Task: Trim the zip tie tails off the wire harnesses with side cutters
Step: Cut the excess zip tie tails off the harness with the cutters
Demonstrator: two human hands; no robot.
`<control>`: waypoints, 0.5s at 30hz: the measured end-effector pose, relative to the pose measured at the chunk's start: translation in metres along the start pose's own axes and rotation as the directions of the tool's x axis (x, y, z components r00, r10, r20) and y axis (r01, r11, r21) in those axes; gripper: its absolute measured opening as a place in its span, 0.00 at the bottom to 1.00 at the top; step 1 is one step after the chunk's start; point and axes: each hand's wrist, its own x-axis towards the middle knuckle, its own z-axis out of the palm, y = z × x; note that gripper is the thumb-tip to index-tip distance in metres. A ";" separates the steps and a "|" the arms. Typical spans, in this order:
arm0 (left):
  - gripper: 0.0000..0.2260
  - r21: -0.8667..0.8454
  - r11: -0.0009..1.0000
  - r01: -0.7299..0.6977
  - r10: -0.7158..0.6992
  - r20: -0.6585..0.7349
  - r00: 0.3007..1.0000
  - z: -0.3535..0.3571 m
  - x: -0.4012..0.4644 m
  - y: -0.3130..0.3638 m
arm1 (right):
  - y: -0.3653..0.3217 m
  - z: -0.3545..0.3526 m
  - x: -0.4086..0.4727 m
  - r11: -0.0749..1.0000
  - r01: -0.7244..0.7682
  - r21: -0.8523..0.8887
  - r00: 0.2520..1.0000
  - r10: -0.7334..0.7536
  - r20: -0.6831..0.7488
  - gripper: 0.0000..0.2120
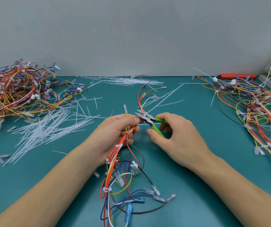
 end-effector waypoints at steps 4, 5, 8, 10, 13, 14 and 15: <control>0.05 0.000 1.000 -0.003 0.003 -0.008 1.000 0.000 0.000 0.000 | -0.002 -0.001 0.000 1.000 -0.010 0.000 1.000 0.010 0.017 0.20; 0.06 0.000 1.000 -0.002 0.002 -0.013 1.000 0.001 0.000 0.000 | -0.003 -0.001 0.000 1.000 -0.011 0.003 1.000 0.011 0.021 0.21; 0.06 -0.005 1.000 0.000 0.000 -0.018 1.000 0.002 -0.001 0.001 | -0.002 -0.002 0.000 1.000 -0.009 0.004 1.000 0.009 0.025 0.21; 0.06 -0.006 1.000 0.000 0.000 -0.020 1.000 0.002 -0.001 0.001 | -0.002 -0.001 0.000 1.000 -0.007 0.005 1.000 0.007 0.020 0.19; 0.05 -0.009 1.000 0.000 -0.001 -0.018 1.000 0.002 -0.001 0.000 | 0.000 0.000 0.000 1.000 -0.003 0.021 1.000 0.002 0.019 0.14; 0.04 -0.012 1.000 0.001 -0.001 -0.019 1.000 0.002 -0.001 0.001 | 0.001 0.000 0.000 1.000 -0.005 0.031 1.000 0.005 0.027 0.12; 0.04 -0.015 1.000 0.002 -0.002 -0.020 1.000 0.001 -0.001 0.001 | 0.001 -0.001 0.001 0.999 -0.012 0.040 0.999 0.010 0.042 0.12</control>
